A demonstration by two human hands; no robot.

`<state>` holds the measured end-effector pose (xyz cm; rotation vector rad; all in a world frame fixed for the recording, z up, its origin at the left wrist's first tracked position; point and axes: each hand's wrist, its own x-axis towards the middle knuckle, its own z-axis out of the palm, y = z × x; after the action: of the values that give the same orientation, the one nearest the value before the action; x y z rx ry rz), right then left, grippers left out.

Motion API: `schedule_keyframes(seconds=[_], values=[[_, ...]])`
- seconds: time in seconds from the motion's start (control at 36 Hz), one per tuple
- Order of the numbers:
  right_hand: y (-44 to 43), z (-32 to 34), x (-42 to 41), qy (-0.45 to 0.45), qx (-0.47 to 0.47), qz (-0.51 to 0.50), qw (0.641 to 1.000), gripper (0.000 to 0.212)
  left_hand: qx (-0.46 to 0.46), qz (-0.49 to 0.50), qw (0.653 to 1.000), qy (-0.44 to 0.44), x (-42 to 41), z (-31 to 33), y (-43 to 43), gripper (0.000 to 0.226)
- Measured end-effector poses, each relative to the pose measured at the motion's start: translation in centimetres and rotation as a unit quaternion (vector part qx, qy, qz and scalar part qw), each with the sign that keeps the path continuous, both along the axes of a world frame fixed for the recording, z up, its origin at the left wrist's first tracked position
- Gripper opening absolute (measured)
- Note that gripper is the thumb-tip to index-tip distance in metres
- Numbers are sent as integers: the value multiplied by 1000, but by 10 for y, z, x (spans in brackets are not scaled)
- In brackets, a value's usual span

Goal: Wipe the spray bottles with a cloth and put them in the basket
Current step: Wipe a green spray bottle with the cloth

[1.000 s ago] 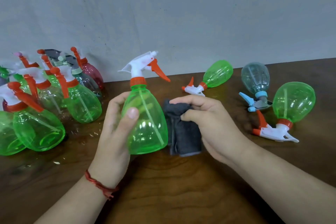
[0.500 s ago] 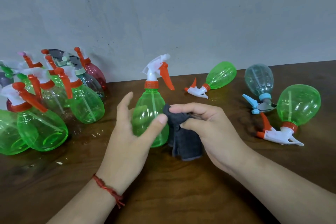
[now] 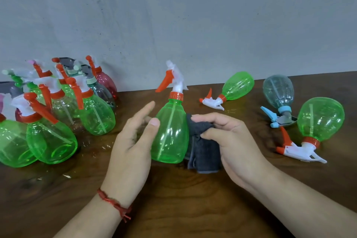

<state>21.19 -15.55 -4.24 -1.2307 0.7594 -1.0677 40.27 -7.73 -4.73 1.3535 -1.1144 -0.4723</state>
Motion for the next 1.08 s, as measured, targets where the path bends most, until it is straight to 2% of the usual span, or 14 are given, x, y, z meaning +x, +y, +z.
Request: schedule_keyframes(seconds=[0.11,0.22,0.25,0.31,0.36,0.42,0.5,0.61,0.67,0.75,0.81,0.86,0.97,1.08], values=[[3,5,1,23,-28,6,999,48,13,-24,999,46,-7,-1,2,44],[8,6,1,44,-55,24,997,49,11,-47,999,11,-14,3,7,99],[8,7,1,44,-65,24,997,49,8,-42,999,0,-14,4,7,106],[5,10,-1,32,-104,-3,994,50,0,-37,999,-14,-14,6,9,109],[-1,14,-4,7,-187,-78,979,50,0,-32,998,-57,-13,8,11,106],[-7,20,-11,20,-306,-150,940,47,8,-20,992,-128,-15,8,13,105],[-15,25,-22,110,-455,-208,859,43,23,-2,975,-222,-18,8,16,106],[-18,19,-20,242,-574,-201,756,47,49,31,943,-328,-23,6,17,107],[-18,15,-16,294,-590,-188,728,47,65,46,922,-379,-25,7,16,108],[-10,12,-7,306,-548,-158,762,50,91,40,902,-420,-25,5,11,105],[-6,11,-4,302,-537,-123,778,50,102,41,901,-420,-23,3,10,104],[-9,12,-7,308,-541,-120,773,50,100,42,905,-412,-22,3,11,104],[-17,14,-15,311,-537,-183,763,48,70,30,927,-367,-28,7,13,105],[-13,14,-11,324,-568,-127,746,48,52,-2,949,-310,-34,5,13,101]])
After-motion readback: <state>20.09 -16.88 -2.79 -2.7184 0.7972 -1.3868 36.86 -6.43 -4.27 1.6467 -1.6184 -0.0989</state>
